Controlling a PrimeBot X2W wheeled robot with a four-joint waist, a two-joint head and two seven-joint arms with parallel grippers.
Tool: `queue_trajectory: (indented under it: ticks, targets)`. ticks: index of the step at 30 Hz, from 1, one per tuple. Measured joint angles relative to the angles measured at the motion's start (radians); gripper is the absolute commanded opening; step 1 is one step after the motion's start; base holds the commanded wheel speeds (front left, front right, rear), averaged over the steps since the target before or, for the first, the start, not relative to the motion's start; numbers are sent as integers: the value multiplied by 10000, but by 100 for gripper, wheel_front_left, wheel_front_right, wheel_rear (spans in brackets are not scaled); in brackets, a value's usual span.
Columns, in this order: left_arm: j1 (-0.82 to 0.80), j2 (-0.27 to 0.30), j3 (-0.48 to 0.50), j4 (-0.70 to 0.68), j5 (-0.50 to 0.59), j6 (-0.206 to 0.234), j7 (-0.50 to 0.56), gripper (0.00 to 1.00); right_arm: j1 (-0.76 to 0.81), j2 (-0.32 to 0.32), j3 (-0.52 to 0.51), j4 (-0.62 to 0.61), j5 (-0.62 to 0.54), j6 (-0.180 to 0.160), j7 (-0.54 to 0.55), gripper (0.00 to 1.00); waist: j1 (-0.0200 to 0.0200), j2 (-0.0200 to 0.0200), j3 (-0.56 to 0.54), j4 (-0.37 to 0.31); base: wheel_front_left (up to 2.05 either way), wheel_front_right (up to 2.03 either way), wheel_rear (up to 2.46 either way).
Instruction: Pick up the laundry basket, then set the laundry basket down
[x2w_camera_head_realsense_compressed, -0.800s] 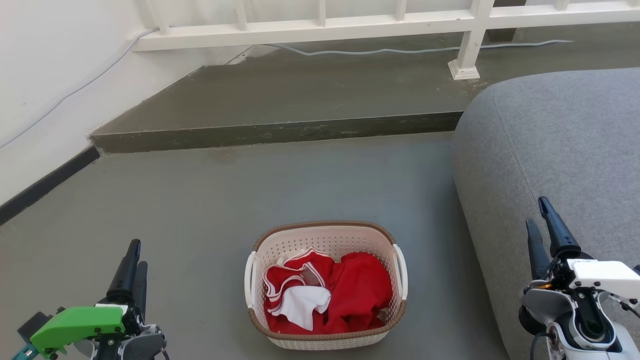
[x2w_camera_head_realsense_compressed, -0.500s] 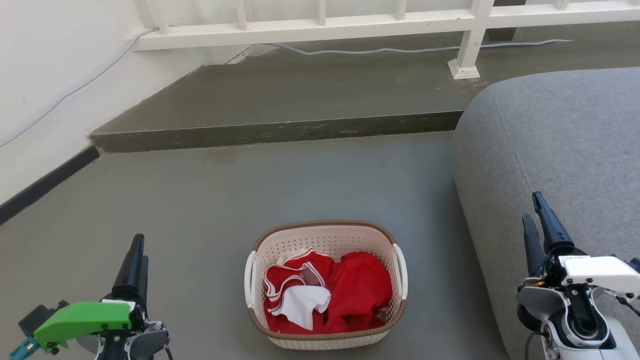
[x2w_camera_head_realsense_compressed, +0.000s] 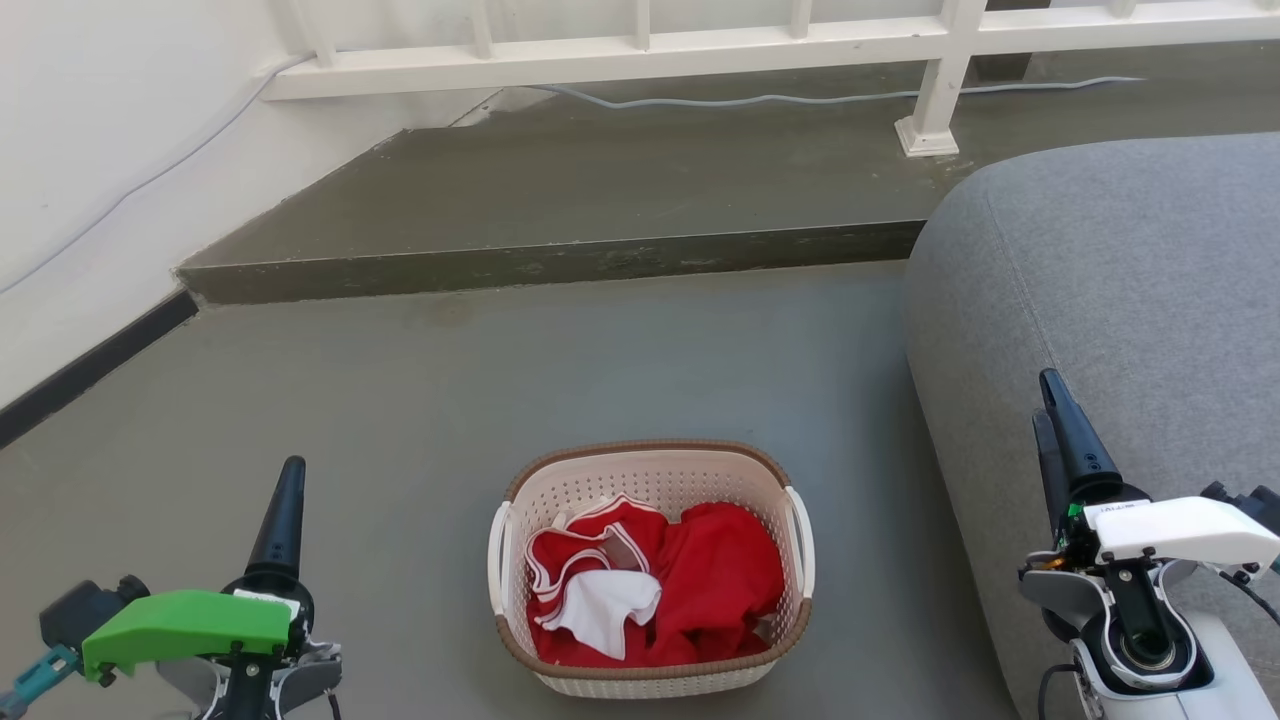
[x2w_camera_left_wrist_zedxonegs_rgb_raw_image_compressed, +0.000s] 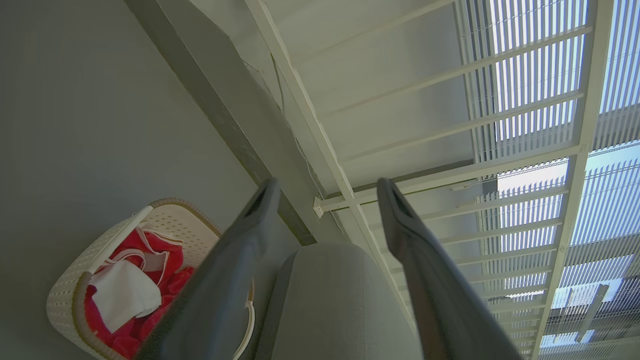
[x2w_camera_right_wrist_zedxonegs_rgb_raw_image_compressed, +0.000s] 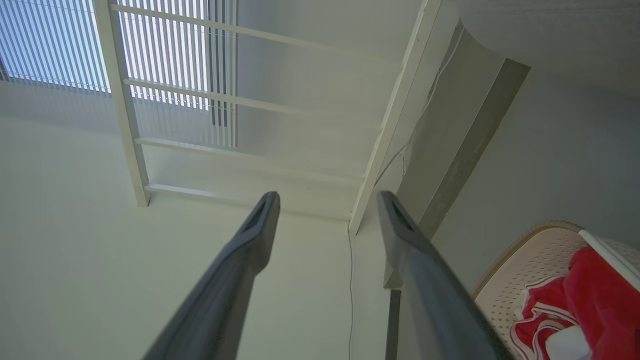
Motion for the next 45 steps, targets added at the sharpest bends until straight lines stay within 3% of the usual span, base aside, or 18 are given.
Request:
queue_trajectory:
  ticks: [19, 45]
  targets:
    - [-65, 508, -548, -228, 3323, 81, -694, 100, -210, -339, 995, -272, -1789, 6, -696, 100, 0, 0, 1, -16, 0, 0, 0]
    - [-72, 512, -957, -704, 7833, 617, -1561, 100, -419, -608, 1398, -359, -6383, -100, -1570, 100, 0, 0, 28, -116, 0, 0, 0]
